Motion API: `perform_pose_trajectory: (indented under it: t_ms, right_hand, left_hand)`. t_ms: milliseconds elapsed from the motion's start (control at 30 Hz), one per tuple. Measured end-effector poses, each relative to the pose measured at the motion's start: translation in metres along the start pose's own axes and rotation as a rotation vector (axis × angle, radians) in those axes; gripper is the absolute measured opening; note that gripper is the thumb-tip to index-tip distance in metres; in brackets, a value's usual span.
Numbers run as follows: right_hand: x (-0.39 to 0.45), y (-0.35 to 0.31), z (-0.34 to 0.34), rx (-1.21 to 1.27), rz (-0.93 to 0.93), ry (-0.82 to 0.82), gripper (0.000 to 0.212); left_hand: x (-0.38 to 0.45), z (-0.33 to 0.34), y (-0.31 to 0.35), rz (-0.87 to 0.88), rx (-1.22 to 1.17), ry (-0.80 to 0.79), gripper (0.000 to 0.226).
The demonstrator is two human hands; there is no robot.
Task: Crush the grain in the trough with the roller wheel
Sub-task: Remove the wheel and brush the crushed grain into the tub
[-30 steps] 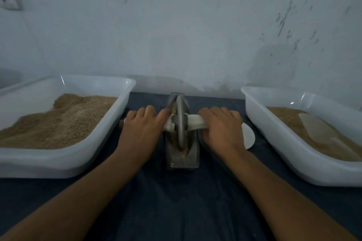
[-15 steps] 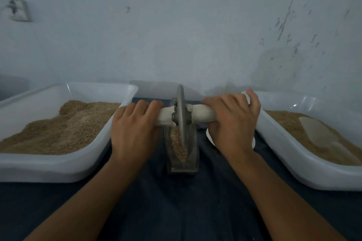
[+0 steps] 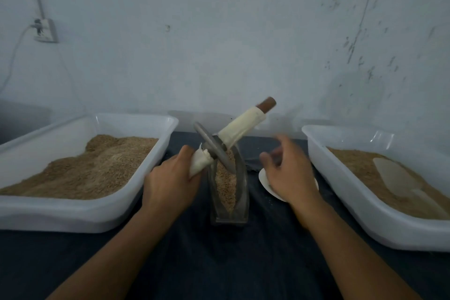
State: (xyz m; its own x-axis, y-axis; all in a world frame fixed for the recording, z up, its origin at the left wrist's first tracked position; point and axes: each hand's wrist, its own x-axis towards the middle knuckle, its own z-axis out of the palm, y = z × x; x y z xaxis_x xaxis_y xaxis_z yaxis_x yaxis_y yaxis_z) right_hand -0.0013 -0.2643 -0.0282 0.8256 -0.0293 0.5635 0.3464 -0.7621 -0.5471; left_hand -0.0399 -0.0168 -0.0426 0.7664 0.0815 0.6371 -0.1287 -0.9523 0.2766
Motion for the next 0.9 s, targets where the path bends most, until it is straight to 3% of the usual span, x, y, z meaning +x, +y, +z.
perform_pose_trajectory:
  t_ms: [67, 133, 333, 433, 600, 767, 833, 900]
  right_hand:
    - [-0.005, 0.002, 0.005, 0.062, 0.126, -0.259, 0.056]
    - [-0.009, 0.002, 0.012, 0.082, 0.154, -0.382, 0.057]
    - [-0.01, 0.0, 0.009, 0.187, 0.118, -0.246, 0.046]
    - [-0.009, 0.001, 0.005, 0.229, 0.103, -0.159, 0.038]
    - [-0.007, 0.003, 0.004, 0.256, 0.097, -0.101, 0.036]
    - [-0.018, 0.003, 0.013, 0.194, 0.215, -0.518, 0.061]
    - [-0.021, -0.001, 0.022, 0.234, 0.262, -0.568, 0.063]
    - [-0.021, -0.006, 0.03, 0.278, 0.266, -0.552, 0.048]
  left_hand:
    - [0.0, -0.001, 0.006, -0.078, -0.149, -0.045, 0.023]
    - [0.0, -0.005, 0.011, -0.155, -0.335, -0.133, 0.024]
    - [0.002, -0.031, 0.021, -0.424, -0.836, -0.411, 0.019]
    - [0.002, -0.038, 0.017, -0.573, -0.836, -0.431, 0.032]
    - [0.008, -0.041, 0.013, -0.646, -0.904, -0.423, 0.03]
    - [0.01, -0.035, 0.019, -0.651, -0.908, -0.399, 0.027]
    - [0.01, -0.033, 0.021, -0.652, -0.9, -0.391, 0.026]
    - [0.009, -0.031, 0.022, -0.646, -0.895, -0.404, 0.025]
